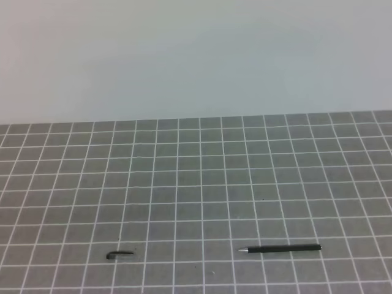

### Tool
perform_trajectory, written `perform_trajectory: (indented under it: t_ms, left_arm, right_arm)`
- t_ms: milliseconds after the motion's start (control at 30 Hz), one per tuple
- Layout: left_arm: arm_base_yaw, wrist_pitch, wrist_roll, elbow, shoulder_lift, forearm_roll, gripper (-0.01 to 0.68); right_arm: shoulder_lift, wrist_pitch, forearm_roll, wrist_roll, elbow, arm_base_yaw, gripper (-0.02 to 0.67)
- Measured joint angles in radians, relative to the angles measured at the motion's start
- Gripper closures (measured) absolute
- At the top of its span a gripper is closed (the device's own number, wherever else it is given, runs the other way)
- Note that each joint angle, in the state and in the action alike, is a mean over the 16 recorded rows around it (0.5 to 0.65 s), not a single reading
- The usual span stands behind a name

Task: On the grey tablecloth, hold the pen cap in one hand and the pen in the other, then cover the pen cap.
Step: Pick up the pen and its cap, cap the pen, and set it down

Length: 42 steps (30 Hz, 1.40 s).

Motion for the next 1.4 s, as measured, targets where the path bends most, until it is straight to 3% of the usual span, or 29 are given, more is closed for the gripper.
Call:
perform_trajectory:
  t_ms: [367,600,800,1400]
  left_arm:
    - [-0.022,0.319,0.234,-0.134,0.305,-0.181,0.675]
    - [-0.023,0.430,0.351,-0.243,0.503,-0.258,0.675]
    - [-0.023,0.462,0.373,-0.307,0.622,-0.287,0.675]
    - [-0.023,0.457,0.458,-0.328,0.697,-0.410,0.675]
  right_arm:
    - [0.532,0.358,0.222,-0.335,-0.326,0.032,0.645]
    - [0.829,0.477,0.295,-0.491,-0.411,0.111,0.645]
    - [1.033,0.505,0.268,-0.568,-0.439,0.199,0.632]
    - [1.339,0.226,0.089,-0.807,-0.443,0.395,0.287]
